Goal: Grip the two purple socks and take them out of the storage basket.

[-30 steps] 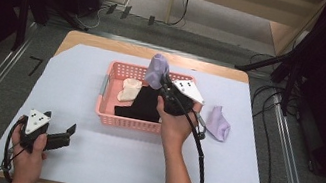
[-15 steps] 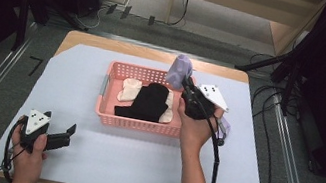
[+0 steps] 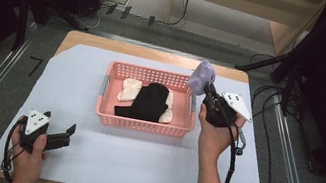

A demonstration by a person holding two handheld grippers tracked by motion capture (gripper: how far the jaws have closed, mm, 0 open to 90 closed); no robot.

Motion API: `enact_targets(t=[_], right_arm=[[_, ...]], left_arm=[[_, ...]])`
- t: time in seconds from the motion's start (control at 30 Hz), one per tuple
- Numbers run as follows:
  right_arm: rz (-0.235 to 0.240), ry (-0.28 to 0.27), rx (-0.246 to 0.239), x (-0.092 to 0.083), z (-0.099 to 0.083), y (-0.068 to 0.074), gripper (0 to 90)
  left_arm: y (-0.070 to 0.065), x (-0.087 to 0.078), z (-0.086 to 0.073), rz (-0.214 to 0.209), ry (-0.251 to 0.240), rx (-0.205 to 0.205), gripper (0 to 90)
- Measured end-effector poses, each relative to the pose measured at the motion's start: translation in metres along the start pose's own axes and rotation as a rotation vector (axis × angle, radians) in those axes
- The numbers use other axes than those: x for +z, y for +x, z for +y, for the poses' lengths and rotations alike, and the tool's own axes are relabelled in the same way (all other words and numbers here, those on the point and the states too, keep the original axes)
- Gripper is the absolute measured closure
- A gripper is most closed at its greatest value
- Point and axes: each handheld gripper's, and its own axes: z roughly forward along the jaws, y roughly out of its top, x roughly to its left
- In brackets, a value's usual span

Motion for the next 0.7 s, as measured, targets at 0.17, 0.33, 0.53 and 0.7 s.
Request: enact_targets(t=[0.17,0.33,0.53,0.7], right_arm=[[-0.041,0.004,0.012,-0.007,-0.002,-0.018,85.6],[-0.087,0.02,0.036,-0.014,-0.01,-0.037,85.6],[-0.137,0.06,0.079,-0.019,-0.033,-0.059,85.6],[-0.166,0.097,0.121,-0.021,-0.049,-0.074,85.5]], left_arm=[[0.001,0.0,0.0,-0.002,-0.002,0.0,8.2],[0.001,-0.001,0.0,-0.001,-0.007,-0.001,8.2],[0.0,-0.001,0.0,0.001,-0.01,0.001,8.2],[0.0,-0.001,0.0,-0.001,-0.009,0.001,8.2]])
